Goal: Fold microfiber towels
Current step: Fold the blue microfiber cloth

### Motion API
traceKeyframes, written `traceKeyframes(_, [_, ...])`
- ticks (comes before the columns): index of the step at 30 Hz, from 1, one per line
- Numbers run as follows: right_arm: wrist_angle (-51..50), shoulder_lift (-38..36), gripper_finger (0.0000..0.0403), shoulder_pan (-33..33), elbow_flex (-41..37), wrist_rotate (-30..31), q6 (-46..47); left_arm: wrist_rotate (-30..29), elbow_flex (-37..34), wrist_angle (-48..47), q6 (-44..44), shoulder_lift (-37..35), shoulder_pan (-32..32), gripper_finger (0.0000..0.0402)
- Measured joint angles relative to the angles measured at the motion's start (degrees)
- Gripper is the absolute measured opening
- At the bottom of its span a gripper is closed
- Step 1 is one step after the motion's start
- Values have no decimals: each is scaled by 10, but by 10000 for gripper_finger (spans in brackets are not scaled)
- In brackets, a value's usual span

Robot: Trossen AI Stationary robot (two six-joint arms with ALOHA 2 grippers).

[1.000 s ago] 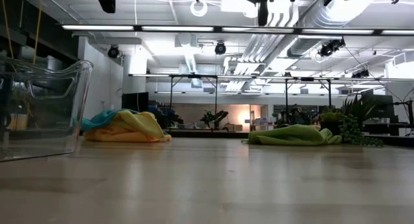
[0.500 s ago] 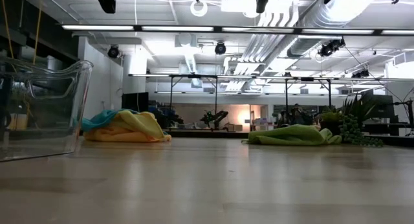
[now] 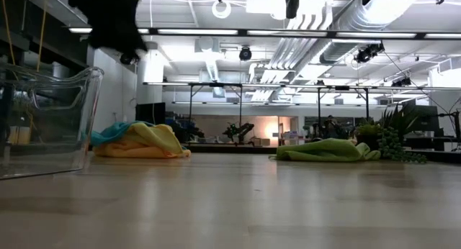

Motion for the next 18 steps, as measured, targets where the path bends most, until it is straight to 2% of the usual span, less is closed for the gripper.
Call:
traceKeyframes(4, [-5,1,0,0,0,0,14,19,0,-81,-61,61,14,238])
traceKeyframes(8, [-17,1,0,0,0,0,24,-13,-1,-122,-145,120,16,248])
traceKeyframes(12, [-25,1,0,0,0,0,24,-28,-1,-125,-203,173,15,246])
traceKeyframes(18, [-31,1,0,0,0,0,24,-22,-1,-126,-222,247,15,246])
